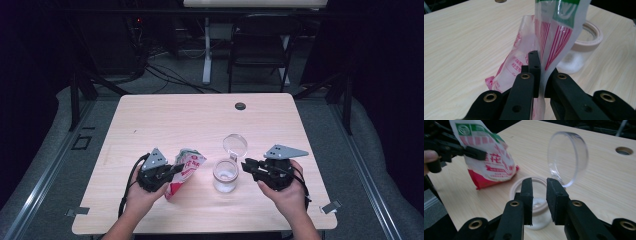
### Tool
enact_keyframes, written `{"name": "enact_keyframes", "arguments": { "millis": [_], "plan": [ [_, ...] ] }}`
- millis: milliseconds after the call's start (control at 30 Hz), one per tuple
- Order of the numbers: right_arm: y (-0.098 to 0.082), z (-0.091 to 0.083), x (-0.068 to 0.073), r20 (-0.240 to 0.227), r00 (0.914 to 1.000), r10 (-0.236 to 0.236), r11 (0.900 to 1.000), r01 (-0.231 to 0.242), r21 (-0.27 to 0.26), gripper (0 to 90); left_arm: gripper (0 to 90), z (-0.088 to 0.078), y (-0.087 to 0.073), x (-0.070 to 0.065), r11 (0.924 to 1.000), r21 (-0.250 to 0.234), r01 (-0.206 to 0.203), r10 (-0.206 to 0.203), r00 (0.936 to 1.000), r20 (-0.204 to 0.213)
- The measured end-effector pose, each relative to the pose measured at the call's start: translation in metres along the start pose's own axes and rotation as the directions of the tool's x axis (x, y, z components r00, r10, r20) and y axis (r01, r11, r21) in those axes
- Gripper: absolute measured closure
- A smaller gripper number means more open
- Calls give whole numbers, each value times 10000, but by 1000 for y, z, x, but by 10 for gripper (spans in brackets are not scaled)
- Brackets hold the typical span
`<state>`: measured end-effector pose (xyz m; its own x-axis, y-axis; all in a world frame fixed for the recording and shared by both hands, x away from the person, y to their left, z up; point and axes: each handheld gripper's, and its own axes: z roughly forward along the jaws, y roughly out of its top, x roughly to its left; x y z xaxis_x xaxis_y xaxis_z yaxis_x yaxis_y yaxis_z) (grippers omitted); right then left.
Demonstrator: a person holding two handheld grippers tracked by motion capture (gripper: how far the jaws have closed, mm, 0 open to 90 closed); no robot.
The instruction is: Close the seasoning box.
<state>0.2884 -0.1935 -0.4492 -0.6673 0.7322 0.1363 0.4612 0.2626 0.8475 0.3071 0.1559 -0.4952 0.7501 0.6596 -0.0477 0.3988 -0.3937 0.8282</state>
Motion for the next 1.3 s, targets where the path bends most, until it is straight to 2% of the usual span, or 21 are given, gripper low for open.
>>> {"name": "enact_keyframes", "arguments": {
  "millis": [200,367,500,633,700,833,1000,1033,1200,1300],
  "plan": [
    [13,30,13,-743,9961,-478,9981,505,341,719,900,4,-8,-6,9999,-57,89,-88,9999,129],
    [18,61,27,-1398,9853,-985,9921,1082,633,714,900,4,-11,-6,9995,-160,270,-266,9993,256],
    [19,81,32,-1699,9785,-1170,9866,1342,930,715,900,3,-12,-6,9993,-249,269,-265,9995,199],
    [20,93,35,-1931,9729,-1272,9828,1499,1080,714,900,2,-13,-5,9989,-290,355,-350,9992,191],
    [20,99,36,-1957,9723,-1276,9813,1525,1178,713,900,2,-13,-6,9984,-338,454,-447,9988,197],
    [19,108,39,-2035,9687,-1423,9760,1715,1338,714,899,2,-14,-6,9985,-347,415,-407,9989,221],
    [18,117,41,-2015,9680,-1494,9715,1816,1522,726,892,2,-15,-9,9983,-440,372,-363,9991,221],
    [18,119,42,-2026,9674,-1522,9701,1854,1568,738,892,1,-15,-8,9987,-431,274,-265,9994,213],
    [19,128,47,-2151,9631,-1618,9624,2023,1815,787,891,-1,-17,-8,9979,-497,408,-398,9990,217],
    [18,133,49,-2050,9641,-1687,9578,2095,1970,834,892,-1,-18,-9,9980,-504,390,-382,9991,172]
  ]
}}
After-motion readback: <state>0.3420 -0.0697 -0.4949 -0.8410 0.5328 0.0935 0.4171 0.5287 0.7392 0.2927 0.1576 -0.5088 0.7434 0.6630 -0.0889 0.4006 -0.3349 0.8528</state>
